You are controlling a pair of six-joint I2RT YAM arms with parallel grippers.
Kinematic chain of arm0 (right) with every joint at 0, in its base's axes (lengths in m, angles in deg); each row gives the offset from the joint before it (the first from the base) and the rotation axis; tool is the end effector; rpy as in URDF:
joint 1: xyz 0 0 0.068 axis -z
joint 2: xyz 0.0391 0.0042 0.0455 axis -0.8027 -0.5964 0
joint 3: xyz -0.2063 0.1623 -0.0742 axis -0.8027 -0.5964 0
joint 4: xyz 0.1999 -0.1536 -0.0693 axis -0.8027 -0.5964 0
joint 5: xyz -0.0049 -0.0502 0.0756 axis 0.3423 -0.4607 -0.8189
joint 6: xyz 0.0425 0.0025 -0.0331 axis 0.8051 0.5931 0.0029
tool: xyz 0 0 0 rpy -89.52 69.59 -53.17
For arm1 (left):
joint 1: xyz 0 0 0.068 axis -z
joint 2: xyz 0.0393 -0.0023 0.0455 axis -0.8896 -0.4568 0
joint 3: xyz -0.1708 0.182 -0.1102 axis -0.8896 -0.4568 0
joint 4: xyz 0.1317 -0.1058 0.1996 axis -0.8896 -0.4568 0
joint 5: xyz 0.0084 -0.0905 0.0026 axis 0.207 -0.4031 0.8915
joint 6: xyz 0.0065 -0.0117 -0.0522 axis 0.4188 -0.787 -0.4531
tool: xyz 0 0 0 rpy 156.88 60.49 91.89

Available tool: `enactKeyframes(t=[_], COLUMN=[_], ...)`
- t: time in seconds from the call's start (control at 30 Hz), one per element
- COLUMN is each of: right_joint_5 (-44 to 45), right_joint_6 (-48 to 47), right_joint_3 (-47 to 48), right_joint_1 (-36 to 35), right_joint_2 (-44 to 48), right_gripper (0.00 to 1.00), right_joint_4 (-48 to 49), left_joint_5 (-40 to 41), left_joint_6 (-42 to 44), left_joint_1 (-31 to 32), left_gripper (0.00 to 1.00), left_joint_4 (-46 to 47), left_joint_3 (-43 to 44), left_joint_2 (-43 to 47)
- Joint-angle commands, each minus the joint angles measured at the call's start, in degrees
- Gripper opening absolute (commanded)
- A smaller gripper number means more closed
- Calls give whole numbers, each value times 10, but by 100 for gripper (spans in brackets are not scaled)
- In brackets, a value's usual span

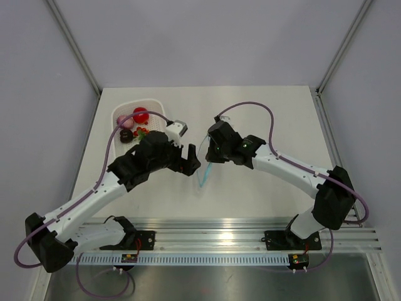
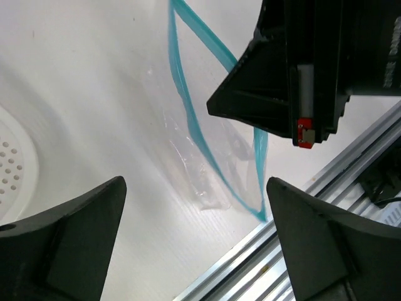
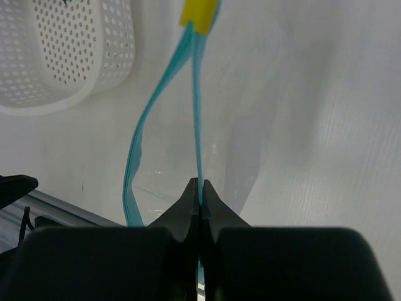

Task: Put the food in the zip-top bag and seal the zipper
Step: Open the zipper of the food storage bag.

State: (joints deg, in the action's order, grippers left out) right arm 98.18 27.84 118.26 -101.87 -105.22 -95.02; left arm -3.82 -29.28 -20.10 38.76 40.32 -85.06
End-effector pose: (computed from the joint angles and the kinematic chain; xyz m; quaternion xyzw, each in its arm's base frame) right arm 0.2300 0.2521 0.2848 -0.0217 0.9279 0.2127 0.3056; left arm 0.1689 -0.1585 0.3167 0.2069 0.8535 -0.2586 0.4022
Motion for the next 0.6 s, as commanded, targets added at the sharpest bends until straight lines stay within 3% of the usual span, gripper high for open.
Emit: enactKeyframes(t=[0.0,0.13,0.37,0.5,0.57], right_joint_5=[27,15,-2,-6,-1], right_joint_6=[-47,-54,-57,-58,-58], right_joint_3=[-1,-4,-15,-22,-26], right_joint_1=[-3,-2,-3,-2,-3], right_joint_2=[39,45,58,71,74], right_gripper=[0,0,0,0,0], right_joint_4=[29,36,49,51,47], left_joint_5=[-1,-18,-34,-31,-24], left_joint_6=[-27,-59,-116,-125,-128], left_joint_1=[-4,-4,-4,-4,-4], left_gripper=[99,95,78,62,45], left_joint_4=[19,18,52,65,67], left_joint_3=[42,55,49,48,49], left_joint_2=[23,-9,-80,-103,-118])
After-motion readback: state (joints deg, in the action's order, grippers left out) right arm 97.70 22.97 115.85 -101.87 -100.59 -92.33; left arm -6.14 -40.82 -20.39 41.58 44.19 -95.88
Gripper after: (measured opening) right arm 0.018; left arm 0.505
